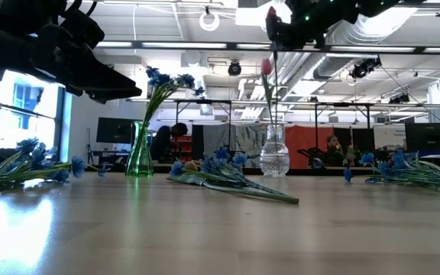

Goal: Sort flowers into vase by color
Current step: Put the bottom right pink tulip into the transparent vase

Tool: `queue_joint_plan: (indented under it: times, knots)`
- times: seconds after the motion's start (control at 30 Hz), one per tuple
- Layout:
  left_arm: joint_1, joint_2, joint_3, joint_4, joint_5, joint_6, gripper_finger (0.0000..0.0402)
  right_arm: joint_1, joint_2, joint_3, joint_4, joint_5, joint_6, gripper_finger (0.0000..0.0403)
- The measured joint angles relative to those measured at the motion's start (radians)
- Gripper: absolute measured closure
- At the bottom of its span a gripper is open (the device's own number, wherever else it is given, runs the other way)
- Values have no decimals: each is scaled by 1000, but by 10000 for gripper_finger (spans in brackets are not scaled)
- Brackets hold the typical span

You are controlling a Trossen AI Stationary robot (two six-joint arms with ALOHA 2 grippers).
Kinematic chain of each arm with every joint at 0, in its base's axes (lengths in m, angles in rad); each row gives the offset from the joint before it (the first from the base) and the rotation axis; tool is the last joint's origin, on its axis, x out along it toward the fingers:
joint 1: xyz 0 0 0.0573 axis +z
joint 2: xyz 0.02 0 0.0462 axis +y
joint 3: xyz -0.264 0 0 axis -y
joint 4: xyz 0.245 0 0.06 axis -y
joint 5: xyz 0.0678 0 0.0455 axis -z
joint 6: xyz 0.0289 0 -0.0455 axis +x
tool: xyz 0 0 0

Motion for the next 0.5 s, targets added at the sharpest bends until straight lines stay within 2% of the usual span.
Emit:
queue_joint_plan:
  times: [0.23,0.5]
  knots:
    - [0,0,0,0,0,0,232,-35,78,0,-34,-35,95,375]
    - [0,0,0,0,0,-8,232,-83,59,0,-258,-67,148,258]
